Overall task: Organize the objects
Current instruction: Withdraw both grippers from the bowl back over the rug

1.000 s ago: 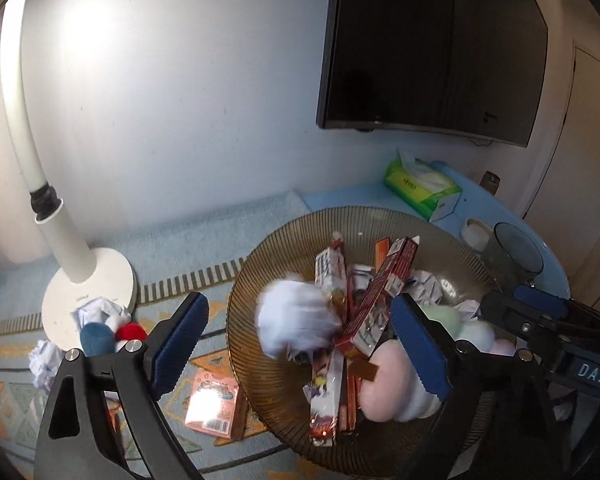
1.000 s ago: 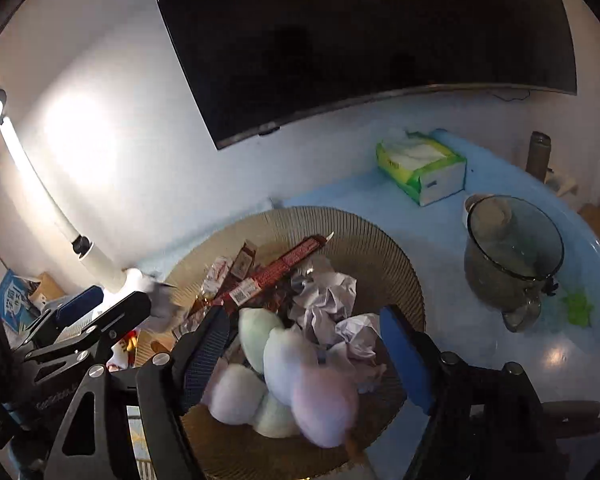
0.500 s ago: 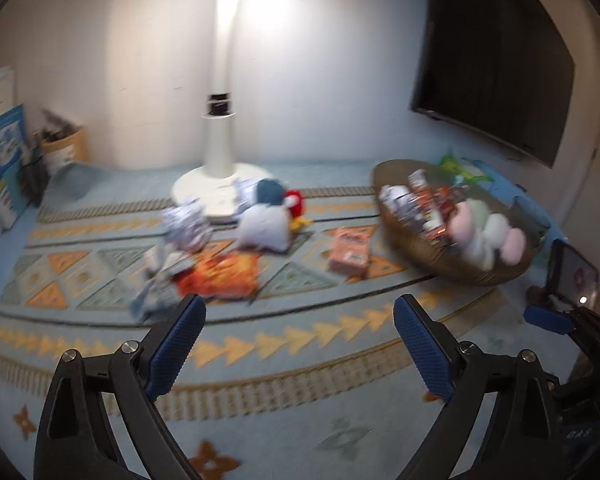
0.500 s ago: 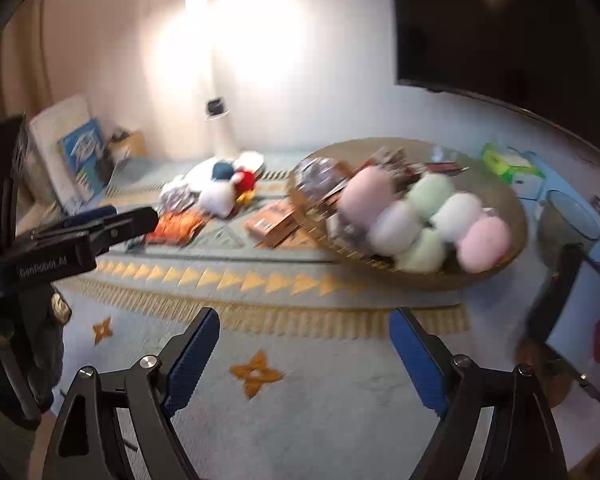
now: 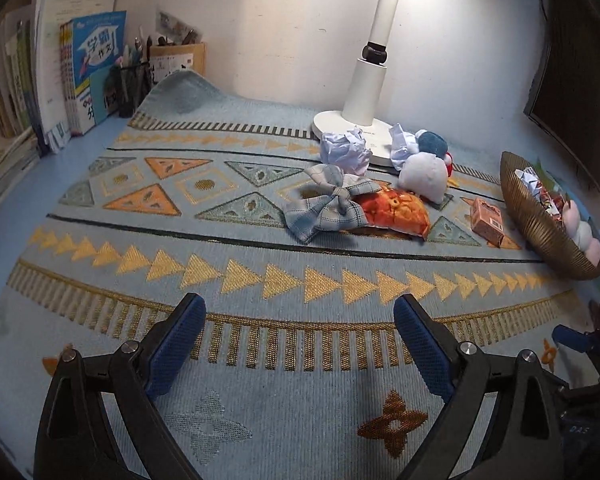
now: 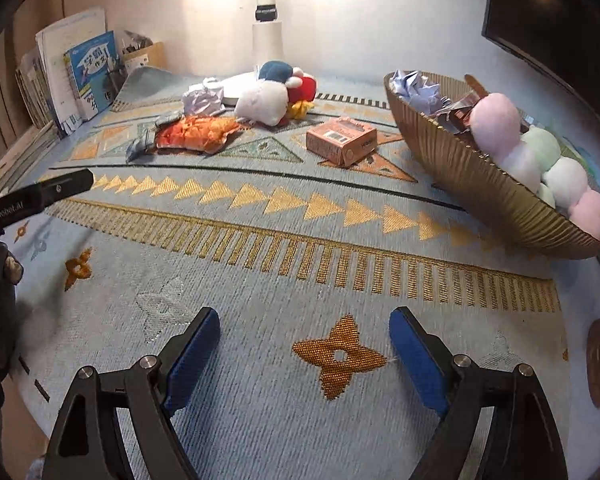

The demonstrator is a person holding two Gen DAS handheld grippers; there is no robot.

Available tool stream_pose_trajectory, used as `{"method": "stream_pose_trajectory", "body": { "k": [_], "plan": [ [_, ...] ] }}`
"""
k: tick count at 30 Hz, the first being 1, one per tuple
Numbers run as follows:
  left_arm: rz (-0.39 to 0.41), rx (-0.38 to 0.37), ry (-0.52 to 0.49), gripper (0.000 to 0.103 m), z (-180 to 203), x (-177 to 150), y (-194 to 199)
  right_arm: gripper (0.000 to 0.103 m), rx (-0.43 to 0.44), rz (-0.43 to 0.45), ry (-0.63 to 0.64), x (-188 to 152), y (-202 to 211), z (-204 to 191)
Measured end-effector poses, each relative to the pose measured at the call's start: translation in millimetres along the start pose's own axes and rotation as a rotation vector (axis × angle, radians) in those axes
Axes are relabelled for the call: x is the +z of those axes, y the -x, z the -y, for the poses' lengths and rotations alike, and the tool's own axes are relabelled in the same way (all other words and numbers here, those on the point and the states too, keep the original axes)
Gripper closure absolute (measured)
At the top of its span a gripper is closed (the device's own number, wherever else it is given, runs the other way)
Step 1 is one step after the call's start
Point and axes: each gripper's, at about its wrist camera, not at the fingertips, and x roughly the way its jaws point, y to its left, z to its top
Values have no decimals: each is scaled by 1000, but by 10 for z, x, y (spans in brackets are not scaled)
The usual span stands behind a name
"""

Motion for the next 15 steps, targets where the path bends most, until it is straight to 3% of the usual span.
{"method": "stream_pose_trajectory", "body": {
  "k": [7,15],
  "plan": [
    [-17,27,-74,8,151,-32,-18,16,0,-5,-20,15,-24,44],
    [-32,34,-71,8,129,-32,-43,14,4,-7,-20,21,-38,54]
  ]
}}
